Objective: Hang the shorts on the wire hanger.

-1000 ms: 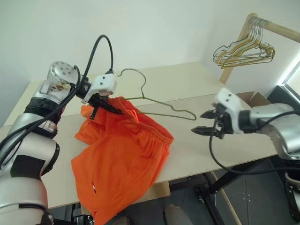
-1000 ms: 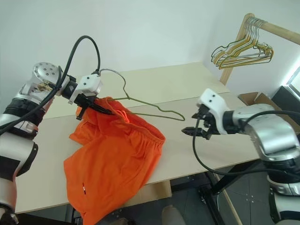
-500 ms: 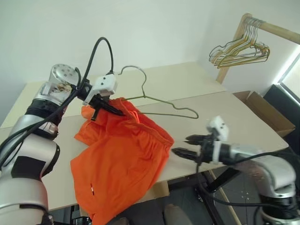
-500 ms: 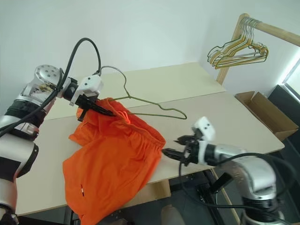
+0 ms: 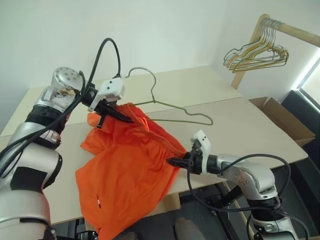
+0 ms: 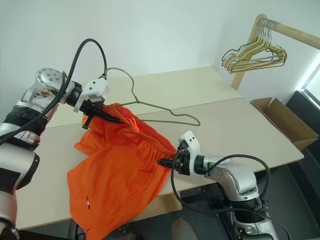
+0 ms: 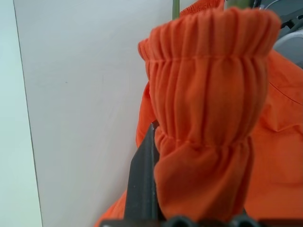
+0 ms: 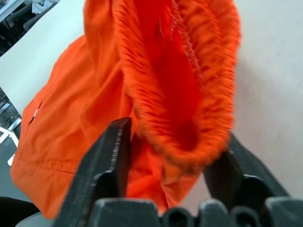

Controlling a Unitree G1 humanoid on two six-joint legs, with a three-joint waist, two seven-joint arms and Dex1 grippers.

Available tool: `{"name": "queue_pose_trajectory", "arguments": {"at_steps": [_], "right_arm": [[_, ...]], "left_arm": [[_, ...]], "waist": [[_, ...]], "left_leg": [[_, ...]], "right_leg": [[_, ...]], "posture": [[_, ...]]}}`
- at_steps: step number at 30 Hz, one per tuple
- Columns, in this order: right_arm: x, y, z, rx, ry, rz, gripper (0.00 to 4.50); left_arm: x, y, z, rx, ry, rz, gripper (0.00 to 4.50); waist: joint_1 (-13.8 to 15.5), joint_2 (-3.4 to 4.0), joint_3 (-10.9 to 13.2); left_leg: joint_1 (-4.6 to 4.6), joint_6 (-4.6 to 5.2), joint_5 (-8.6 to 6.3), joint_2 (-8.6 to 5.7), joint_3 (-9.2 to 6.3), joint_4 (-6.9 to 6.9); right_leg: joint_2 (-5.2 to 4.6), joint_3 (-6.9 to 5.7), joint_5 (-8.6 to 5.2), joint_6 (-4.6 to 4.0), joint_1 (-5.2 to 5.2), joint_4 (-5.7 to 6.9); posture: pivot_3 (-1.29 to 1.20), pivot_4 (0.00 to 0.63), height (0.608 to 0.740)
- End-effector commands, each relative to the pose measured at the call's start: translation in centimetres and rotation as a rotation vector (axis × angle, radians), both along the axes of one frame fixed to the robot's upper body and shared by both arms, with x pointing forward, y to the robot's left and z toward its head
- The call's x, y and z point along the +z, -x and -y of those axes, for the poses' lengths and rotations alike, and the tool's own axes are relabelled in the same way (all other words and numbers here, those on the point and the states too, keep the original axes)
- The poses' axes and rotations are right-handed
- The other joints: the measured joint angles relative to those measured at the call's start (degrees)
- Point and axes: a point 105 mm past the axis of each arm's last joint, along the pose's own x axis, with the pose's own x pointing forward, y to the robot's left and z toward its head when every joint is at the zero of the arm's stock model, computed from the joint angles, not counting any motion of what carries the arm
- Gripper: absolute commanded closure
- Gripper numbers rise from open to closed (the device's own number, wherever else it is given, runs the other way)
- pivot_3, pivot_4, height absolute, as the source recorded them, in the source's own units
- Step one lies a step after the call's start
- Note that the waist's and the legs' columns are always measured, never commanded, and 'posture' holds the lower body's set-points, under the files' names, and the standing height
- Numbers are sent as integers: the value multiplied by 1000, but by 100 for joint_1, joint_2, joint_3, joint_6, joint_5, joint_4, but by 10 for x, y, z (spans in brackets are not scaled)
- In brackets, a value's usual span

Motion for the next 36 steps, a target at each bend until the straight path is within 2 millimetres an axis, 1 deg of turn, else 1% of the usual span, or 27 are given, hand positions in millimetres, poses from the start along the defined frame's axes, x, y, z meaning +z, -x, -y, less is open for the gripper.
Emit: {"name": "queue_pose_trajectory", "arguments": {"at_steps": [1, 2, 5, 7, 10, 14, 18, 21, 23, 26, 30, 36], "right_arm": [[15, -4, 5, -3, -37, 48, 3147], [15, -5, 7, -7, -37, 50, 3523], [18, -7, 11, -23, -43, 54, 4465], [25, -6, 14, -11, -58, 68, 4465], [33, -2, 23, 26, -58, 79, 4465], [44, 3, 50, 77, -20, 90, 4465], [51, -1, 73, 87, 39, 96, 4465], [56, -5, 88, 96, 80, 100, 4465], [58, -7, 96, 101, 112, 104, 4465], [61, -8, 103, 115, 137, 107, 4465], [65, -8, 108, 127, 150, 113, 4465], [66, -6, 110, 146, 162, 119, 4465]], "left_arm": [[12, 2, -3, 1, 31, 29, 4500], [11, 2, -4, 3, 31, 25, 4500], [8, 4, -6, 6, 29, 14, 4500], [6, 4, -9, 22, 38, 0, 4500], [1, 8, -18, 47, 23, -27, 4500], [-7, 11, -30, 72, -11, -43, 4500], [-11, 14, -32, 75, 1, -66, 4500], [-16, 21, -34, 62, 7, -89, 4500], [-22, 24, -39, 57, -24, -90, 4500], [-28, 28, -46, 62, -53, -102, 4500], [-35, 27, -57, 104, -93, -113, 4500], [-35, 21, -61, 168, -73, -130, 4500]], "waist": [[0, 0, 0], [0, 0, 0], [-1, 0, 0], [-2, 0, 0], [-11, 0, 0], [-3, 0, 0], [-3, 0, 0], [-18, 0, 0], [-23, 0, 0], [-30, 1, 0], [-20, 0, 0], [-15, 0, 0]], "left_leg": [[0, 0, 0, 0, 0, 0], [0, 0, 0, 0, 0, 0], [3, 0, 0, 1, 0, 0], [4, 0, 0, 1, 0, 0], [3, 0, 0, 0, 0, 0], [3, 0, 0, 1, 0, 0], [5, 0, 0, 2, 0, 1], [2, 0, 0, 3, 0, 0], [4, 1, 0, 3, 2, 0], [7, 0, 0, 7, 2, 0], [6, 0, 0, 8, 2, 0], [5, 0, 0, 5, 2, 1]], "right_leg": [[0, 0, 0, 0, -1, 1], [0, 0, 0, 0, -1, 2], [0, 0, 0, 0, 1, 5], [0, 0, 0, 0, 0, 7], [0, 1, 0, 0, 0, 11], [0, 0, 0, 1, 0, 10], [0, -2, -1, 2, 9, -5], [-1, -2, -1, 2, 8, -8], [-2, 1, -1, 2, 8, -6], [0, 0, -1, 2, 8, -5], [1, 0, -1, 2, 8, -5], [-1, -1, -1, 2, 9, -7]], "posture": [[-248, 0, 740], [-249, 0, 740], [-250, 0, 740], [-254, 0, 740], [-264, 0, 740], [-269, 0, 740], [-276, 0, 740], [-278, 0, 740], [-277, 0, 740], [-275, 0, 740], [-273, 0, 740], [-273, 0, 740]]}}
